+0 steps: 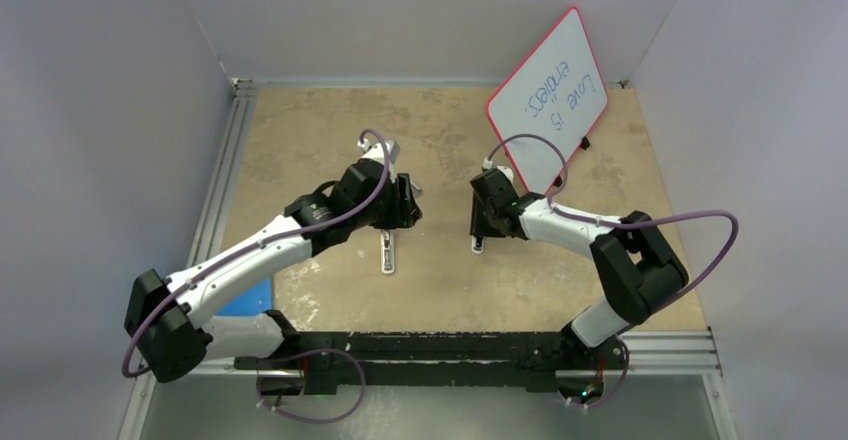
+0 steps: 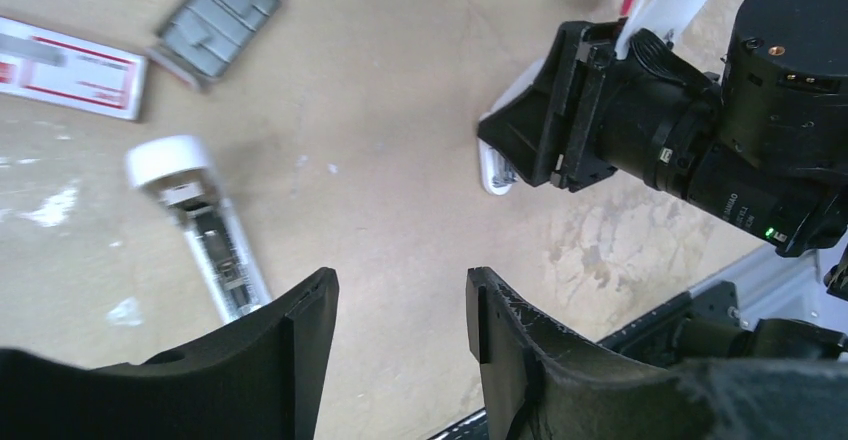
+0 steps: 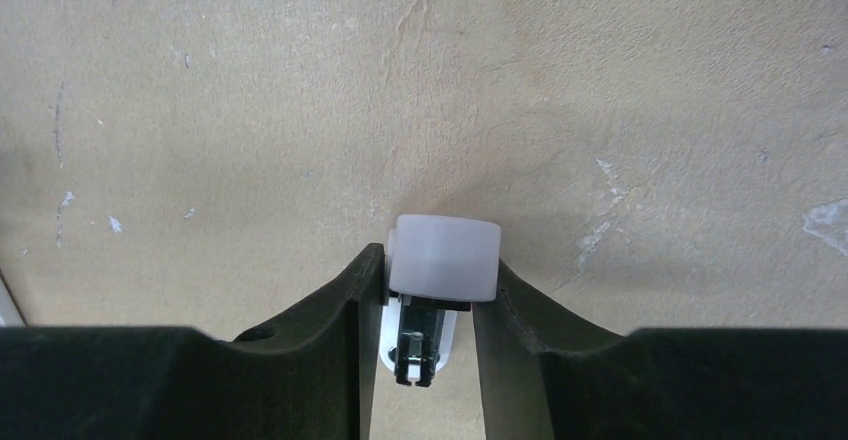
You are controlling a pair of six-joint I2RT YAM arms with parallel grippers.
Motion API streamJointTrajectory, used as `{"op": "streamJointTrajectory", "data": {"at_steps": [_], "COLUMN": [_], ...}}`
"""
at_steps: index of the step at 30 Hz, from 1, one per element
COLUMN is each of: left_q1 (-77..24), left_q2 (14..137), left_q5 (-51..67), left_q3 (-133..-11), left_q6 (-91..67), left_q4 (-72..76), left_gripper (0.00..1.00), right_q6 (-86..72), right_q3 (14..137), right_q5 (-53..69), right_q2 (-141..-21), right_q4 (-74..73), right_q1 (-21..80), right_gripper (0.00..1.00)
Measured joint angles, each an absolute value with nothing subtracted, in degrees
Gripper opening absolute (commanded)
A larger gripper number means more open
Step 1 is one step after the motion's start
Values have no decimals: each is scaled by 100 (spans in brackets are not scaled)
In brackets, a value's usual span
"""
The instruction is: Load the staples into the stapler
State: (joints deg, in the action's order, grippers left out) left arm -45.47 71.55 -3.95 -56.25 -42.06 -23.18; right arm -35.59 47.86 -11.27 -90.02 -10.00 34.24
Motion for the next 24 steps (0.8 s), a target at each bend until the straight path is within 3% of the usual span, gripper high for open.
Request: {"op": "streamJointTrajectory", "data": {"at_steps": [9,15,17,24], "left_q1": [-4499,-4449,-4431,-4388], "left_q2": [6471,6462,6462,6357], "left_q5": [-1070,-1201,-1223,-1249], "left_q3": [-5710,-5710,-5710,-5699], "left_q6": [-3929,-3913,-3909,-3931], "left_q4": [-3020,-3223,-3253,-3341], "left_gripper": [54,55,55,55], "right_q6": [-3476,-3498,-3514,-3498], "right_q3": [4842,4851,4851,4853], "right_q5": [-1284,-1323,-1358,-1227], "right_q2": [-9076,-8875,-8606,-7430], "right_q4": [-1140,-1249,-1317,-1243], "right_q1": [3514,3557,3566,3603], "right_gripper": [57,60,58,34]}}
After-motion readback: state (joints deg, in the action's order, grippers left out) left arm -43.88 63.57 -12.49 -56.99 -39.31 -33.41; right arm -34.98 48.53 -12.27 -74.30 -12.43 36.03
